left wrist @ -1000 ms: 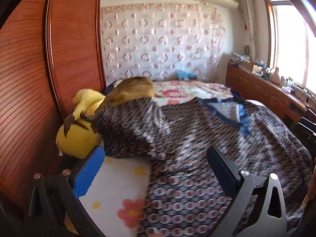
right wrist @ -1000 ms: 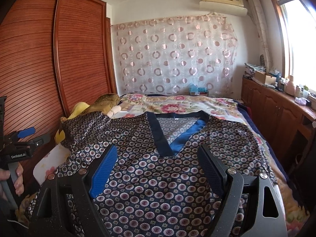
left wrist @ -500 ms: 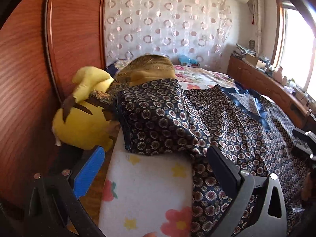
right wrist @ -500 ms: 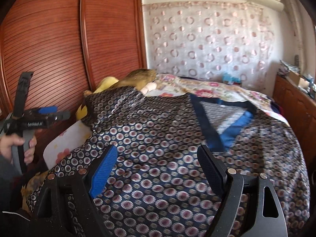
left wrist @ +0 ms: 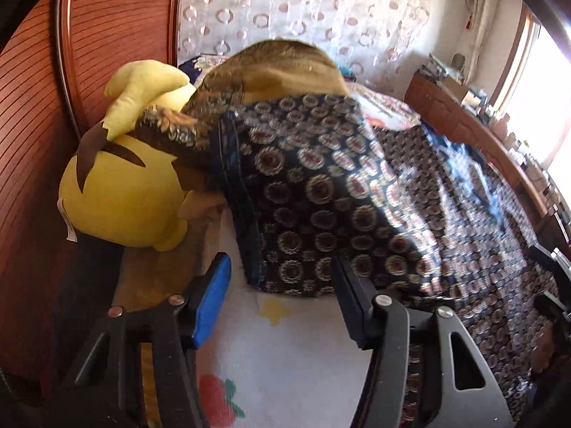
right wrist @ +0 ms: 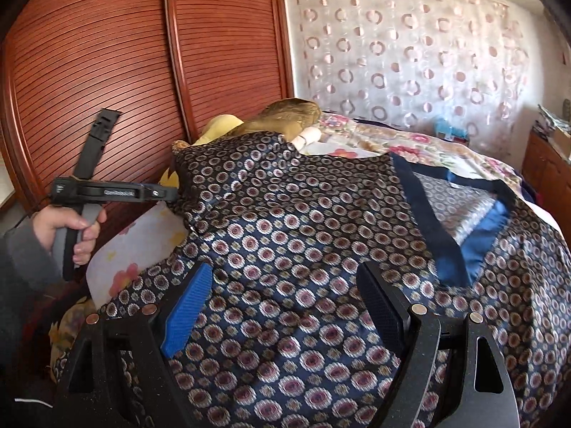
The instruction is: Fold small clothes
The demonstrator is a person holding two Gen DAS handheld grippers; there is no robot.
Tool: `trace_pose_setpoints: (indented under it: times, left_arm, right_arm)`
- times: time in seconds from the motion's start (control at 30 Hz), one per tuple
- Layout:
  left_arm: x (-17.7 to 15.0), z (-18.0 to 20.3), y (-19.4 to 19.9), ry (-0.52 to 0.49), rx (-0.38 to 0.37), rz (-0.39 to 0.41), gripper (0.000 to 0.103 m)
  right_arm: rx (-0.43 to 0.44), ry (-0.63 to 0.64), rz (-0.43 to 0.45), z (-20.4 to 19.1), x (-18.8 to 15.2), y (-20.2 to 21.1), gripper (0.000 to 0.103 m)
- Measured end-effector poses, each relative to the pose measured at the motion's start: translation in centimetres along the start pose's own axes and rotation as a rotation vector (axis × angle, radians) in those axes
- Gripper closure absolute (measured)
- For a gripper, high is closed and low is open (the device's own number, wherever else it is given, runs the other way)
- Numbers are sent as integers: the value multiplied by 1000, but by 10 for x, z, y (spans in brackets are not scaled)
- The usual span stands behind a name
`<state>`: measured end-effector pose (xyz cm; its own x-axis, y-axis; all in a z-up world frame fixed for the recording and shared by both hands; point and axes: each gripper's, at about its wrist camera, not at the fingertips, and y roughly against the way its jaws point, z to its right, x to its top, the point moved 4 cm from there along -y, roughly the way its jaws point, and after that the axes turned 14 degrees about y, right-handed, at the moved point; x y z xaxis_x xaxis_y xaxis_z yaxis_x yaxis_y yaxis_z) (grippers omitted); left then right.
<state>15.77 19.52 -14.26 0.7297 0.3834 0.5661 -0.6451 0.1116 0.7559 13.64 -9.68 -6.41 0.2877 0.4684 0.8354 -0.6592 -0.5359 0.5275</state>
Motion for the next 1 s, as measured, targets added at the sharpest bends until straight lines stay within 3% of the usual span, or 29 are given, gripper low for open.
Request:
trace_pose_setpoints:
  times: [0.17, 0.3, 0.4, 0.43, 0.57, 0.7, 0.8, 1.0]
  left_arm:
    - [1, -1, -10, -38, 24, -17, 47]
    - [-3, 11, -14, -171, 94, -34, 56]
    - [0, 11, -13, -172, 84, -64, 79]
    - [1, 10, -13, -175, 87, -65, 93]
    - [0, 11, -10, -190, 95, -56, 95]
    - [9, 23, 14, -177, 57, 22, 96]
    - [20, 51, 44, -193, -8, 99, 96]
    - [34, 122, 72, -283, -114, 154, 96]
  right_arm:
    - [20, -7, 3, -2, 1, -4, 19]
    - [18, 6, 0, -7, -4, 1, 19]
    - [8, 8, -5, -7, -4, -1, 19]
    - [8, 4, -5, -6, -4, 0, 19]
    - [-1, -9, 1, -4, -3, 0, 19]
    - [-16, -33, 12, 4, -5, 4, 19]
    - [-37, -47, 17, 10, -8, 8, 19]
    - [-73, -90, 20, 27, -15, 17, 19]
